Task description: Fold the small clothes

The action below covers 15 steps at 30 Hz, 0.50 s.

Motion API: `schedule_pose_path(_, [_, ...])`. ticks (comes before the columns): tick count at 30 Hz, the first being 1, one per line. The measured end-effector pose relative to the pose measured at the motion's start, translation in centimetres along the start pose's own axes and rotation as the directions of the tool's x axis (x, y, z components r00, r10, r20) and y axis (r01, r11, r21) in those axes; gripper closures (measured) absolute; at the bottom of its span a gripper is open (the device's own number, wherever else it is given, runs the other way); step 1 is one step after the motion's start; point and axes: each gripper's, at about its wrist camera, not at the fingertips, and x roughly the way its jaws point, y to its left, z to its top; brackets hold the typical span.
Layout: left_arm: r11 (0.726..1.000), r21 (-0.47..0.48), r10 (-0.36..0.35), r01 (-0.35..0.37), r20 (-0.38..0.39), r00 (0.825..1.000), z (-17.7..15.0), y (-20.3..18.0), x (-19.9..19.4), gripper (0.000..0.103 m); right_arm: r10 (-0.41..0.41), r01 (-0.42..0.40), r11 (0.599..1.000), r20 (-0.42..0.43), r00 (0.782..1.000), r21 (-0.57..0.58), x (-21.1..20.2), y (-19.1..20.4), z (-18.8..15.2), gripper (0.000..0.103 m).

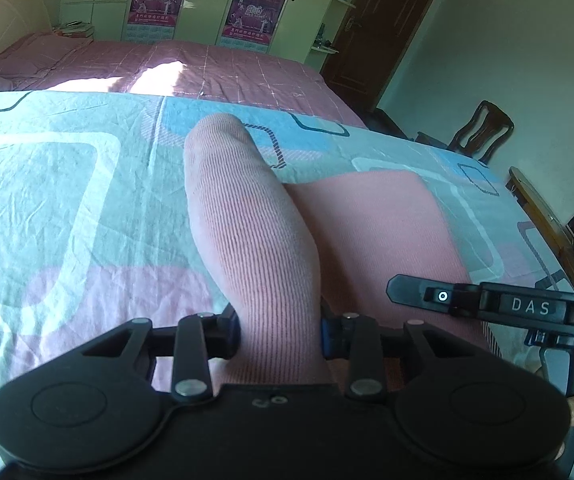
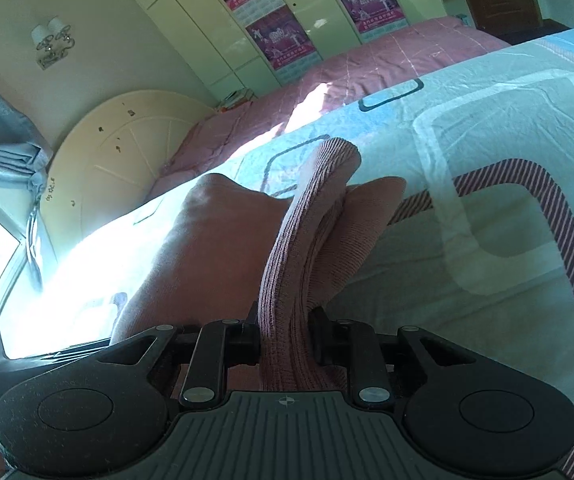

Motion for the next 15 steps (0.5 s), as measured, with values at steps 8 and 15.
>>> schedule_pose_path(8, [1.0, -0.019, 0.0, 0.001, 0.049, 0.999, -0.1, 5.6, -5.6, 0.069, 0.049, -0.049, 0.999, -0.004, 0.999, -0.017, 2.3, 7.7, -1.8, 0.081])
schedule_pose_path(15, [0.999, -0.04, -0.013, 0.016, 0.075, 0.997, -0.1, 14.3, -10.8, 0.07, 0.066, -0.066, 0.998, 0.008, 0.998, 0.015, 6.6, 15.9, -4.5, 0.081])
